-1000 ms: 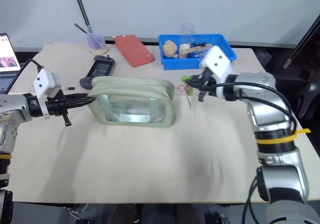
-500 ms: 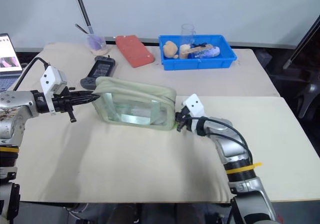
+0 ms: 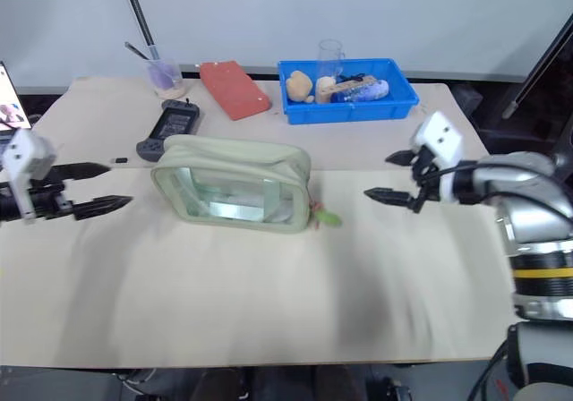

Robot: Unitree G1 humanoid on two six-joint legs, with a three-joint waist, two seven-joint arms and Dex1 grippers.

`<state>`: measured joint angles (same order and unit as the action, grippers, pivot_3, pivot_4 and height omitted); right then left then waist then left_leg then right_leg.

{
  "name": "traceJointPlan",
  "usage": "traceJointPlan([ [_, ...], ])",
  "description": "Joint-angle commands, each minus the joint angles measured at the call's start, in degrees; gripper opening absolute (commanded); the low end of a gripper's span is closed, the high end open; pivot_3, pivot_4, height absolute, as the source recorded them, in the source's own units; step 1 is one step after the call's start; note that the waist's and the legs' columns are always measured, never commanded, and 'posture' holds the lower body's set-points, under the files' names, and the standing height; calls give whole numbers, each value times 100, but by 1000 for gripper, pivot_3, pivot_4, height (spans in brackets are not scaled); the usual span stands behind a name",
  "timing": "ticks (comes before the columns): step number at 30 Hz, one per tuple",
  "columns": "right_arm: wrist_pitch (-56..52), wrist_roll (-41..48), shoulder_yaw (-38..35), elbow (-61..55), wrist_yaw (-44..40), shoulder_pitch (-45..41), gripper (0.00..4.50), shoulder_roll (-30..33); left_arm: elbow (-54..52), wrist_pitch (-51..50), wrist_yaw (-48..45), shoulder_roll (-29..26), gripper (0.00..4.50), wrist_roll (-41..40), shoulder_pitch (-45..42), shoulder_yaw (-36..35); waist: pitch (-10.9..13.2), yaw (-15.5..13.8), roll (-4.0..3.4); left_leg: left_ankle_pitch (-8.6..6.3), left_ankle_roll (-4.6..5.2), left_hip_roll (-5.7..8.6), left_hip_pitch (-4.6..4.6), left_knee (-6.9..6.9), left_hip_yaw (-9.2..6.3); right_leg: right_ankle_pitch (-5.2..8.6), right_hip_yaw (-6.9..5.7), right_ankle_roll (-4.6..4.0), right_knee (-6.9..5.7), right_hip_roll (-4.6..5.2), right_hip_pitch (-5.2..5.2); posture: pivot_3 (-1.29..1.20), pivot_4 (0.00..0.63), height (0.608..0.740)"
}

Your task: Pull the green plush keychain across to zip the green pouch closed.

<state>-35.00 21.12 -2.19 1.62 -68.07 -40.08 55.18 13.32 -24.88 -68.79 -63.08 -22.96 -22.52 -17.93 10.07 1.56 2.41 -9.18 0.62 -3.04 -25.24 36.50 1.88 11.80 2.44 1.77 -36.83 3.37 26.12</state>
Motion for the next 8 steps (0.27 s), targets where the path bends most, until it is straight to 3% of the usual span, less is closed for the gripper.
traceJointPlan([
  [1, -711, 676, -390, -875, -282, -164, 4493, 383, -383, -425, 108, -377, 4500, -299, 12, -691, 1, -29, 0, 0, 0, -3, 1, 0, 0, 22, -2, -2, 0, -1, -1, 0, 150, 740],
  [8, -832, 688, -302, -993, 260, -275, 4493, 132, -612, -536, 327, -216, 4500, -451, 46, -778, 0, -90, -1, 1, -5, 1, 2, 2, 14, 32, 1, -14, 4, 14, -1, 0, 150, 740],
])
